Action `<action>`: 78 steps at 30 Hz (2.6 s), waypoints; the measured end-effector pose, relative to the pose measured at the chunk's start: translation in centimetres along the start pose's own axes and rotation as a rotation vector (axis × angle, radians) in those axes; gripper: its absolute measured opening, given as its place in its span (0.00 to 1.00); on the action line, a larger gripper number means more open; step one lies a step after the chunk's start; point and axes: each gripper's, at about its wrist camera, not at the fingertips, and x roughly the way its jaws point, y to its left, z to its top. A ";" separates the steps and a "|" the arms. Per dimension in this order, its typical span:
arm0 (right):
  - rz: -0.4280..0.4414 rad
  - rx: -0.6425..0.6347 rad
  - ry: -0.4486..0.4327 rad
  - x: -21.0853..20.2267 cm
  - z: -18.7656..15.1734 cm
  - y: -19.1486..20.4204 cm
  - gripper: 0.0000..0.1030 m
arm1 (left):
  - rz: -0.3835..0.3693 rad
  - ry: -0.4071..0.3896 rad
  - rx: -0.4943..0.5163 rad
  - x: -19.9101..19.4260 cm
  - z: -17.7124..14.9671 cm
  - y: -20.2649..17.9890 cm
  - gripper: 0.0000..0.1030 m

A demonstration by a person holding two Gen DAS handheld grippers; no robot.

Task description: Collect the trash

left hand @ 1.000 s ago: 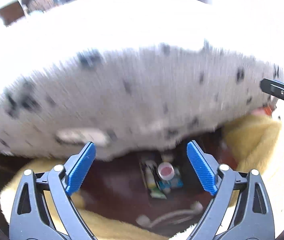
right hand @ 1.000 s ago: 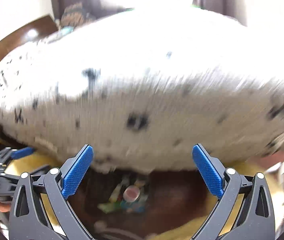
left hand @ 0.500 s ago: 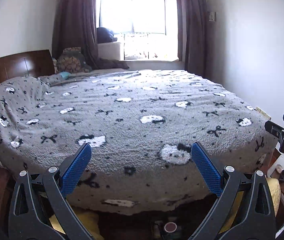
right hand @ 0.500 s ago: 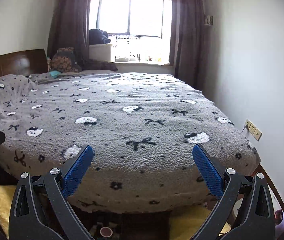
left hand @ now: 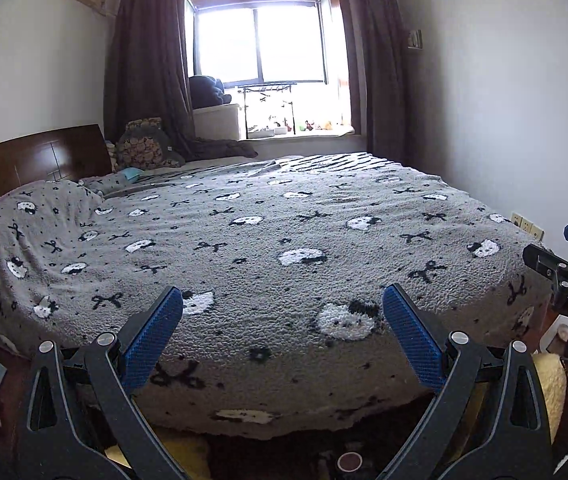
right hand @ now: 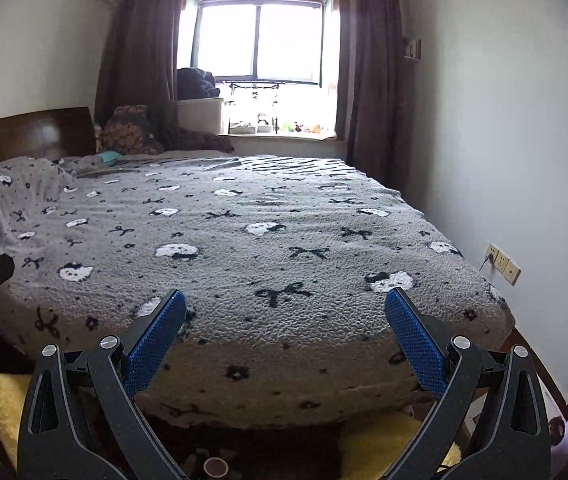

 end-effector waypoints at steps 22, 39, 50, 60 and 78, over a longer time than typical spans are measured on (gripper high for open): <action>0.012 0.004 0.007 0.1 -0.5 0.5 0.97 | -0.002 0.003 -0.009 -0.1 -0.4 0.1 0.92; 0.034 0.006 0.010 0.1 -0.6 0.8 0.97 | -0.002 0.003 -0.009 -0.1 -0.4 0.1 0.92; 0.039 0.007 0.010 0.1 -0.6 0.8 0.97 | -0.003 0.003 -0.008 -0.2 -0.4 0.1 0.92; 0.040 0.008 0.007 0.0 -0.5 0.8 0.97 | -0.002 0.003 -0.009 -0.2 -0.4 0.0 0.92; 0.046 0.001 0.011 0.2 -0.6 1.1 0.97 | -0.004 0.003 -0.007 -0.2 -0.4 0.0 0.92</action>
